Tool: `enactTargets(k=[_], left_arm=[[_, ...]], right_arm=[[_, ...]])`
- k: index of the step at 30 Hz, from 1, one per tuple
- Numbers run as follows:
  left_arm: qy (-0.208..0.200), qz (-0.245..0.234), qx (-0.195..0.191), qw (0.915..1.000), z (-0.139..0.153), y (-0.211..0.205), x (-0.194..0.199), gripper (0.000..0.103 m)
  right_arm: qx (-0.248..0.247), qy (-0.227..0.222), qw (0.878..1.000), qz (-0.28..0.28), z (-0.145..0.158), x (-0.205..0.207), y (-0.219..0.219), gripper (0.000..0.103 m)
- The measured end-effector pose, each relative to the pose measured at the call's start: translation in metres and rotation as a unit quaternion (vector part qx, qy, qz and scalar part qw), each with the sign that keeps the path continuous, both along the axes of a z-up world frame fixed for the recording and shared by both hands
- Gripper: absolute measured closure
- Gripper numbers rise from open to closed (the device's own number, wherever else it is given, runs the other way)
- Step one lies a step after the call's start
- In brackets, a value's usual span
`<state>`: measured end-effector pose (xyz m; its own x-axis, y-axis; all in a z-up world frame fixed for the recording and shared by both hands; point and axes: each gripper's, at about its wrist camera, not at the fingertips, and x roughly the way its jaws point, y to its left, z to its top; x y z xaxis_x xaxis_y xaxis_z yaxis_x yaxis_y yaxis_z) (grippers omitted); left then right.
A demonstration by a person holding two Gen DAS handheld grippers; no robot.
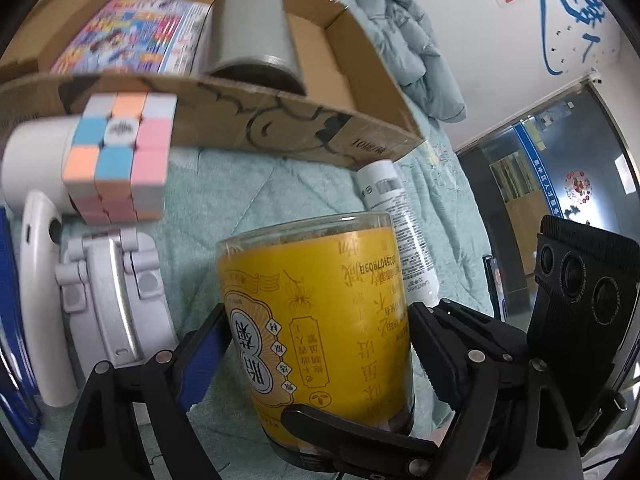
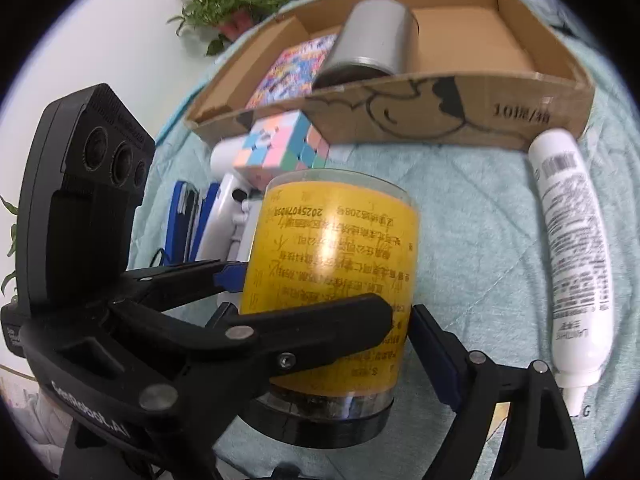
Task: Organize rigid objects
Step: 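Lift the yellow jar with the left tool and carry it over the box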
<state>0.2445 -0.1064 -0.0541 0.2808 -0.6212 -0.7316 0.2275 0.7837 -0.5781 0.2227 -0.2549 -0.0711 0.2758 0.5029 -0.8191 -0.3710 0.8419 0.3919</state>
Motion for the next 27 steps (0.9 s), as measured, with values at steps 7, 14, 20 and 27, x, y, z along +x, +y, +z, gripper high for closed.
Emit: enactTargets(k=[7, 14, 20, 27], left_arm=[[-0.069, 0.009, 0.011, 0.9975, 0.053, 0.002, 0.004, 0.018], [-0.145, 0.004, 0.024, 0.9892, 0.117, -0.006, 0.022, 0.018], [-0.195, -0.007, 0.019, 0.9807, 0.167, -0.019, 0.054, 0.018], [-0.216, -0.016, 0.024, 0.9760, 0.210, -0.038, 0.113, 0.018]], right_arm=[[0.013, -0.068, 0.998, 0.011, 0.041, 0.005, -0.001, 0.017], [0.029, -0.142, 0.989, 0.010, 0.088, 0.021, -0.007, 0.017], [0.025, -0.194, 0.981, -0.002, 0.127, 0.046, -0.015, 0.017], [0.010, -0.209, 0.978, -0.002, 0.160, 0.096, -0.025, 0.017]])
